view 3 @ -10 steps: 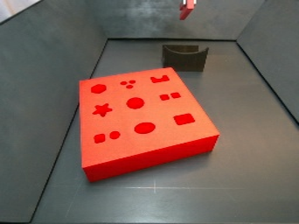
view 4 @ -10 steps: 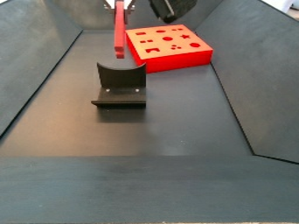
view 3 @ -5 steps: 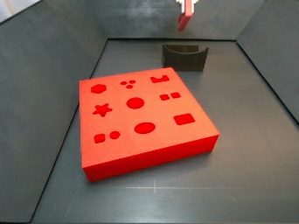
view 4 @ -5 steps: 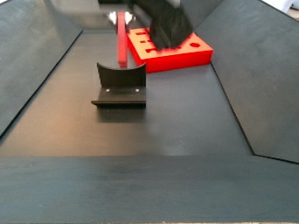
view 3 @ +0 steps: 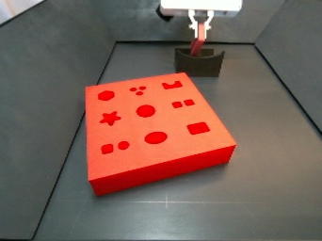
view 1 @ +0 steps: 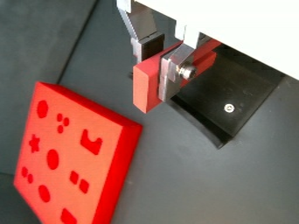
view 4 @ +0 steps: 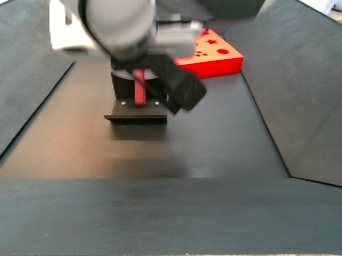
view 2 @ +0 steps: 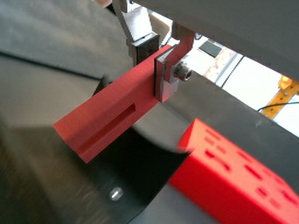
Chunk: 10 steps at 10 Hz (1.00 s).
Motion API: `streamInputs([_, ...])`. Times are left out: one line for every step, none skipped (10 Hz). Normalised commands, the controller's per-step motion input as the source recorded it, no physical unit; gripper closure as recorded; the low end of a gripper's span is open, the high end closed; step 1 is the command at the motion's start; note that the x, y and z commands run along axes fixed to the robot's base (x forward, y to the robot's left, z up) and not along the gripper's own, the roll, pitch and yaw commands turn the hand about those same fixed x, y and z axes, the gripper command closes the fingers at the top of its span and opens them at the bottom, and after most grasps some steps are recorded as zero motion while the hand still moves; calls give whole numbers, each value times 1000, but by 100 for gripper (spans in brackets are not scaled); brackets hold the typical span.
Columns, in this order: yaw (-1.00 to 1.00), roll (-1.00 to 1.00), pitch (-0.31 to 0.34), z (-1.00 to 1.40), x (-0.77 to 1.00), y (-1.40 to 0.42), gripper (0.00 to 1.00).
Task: Pick up the double-square object. Move up. Place the double-square object on the fixture. Regrasp the double-square object. Move to above the board. Insert the double-square object.
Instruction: Place the double-square object on the fixture, then regrasp the double-square object.
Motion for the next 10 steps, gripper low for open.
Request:
streamInputs([-164, -179, 17, -948, 184, 132, 100])
streamInputs([-147, -174, 0, -759, 155, 111, 100])
streamInputs([-120, -139, -14, -589, 113, 99, 100])
streamInputs([-107, -130, -21, -586, 83, 74, 100])
streamInputs([-94, -130, -21, -582, 77, 67, 100])
streamInputs([-83, -130, -21, -580, 78, 64, 100])
streamInputs([-69, -130, -20, -580, 78, 59, 100])
streamInputs([0, 0, 0, 0, 0, 0, 0])
streamInputs([-14, -54, -9, 1000, 0, 0, 0])
streamInputs([-2, -42, -3, 1000, -8, 6, 0])
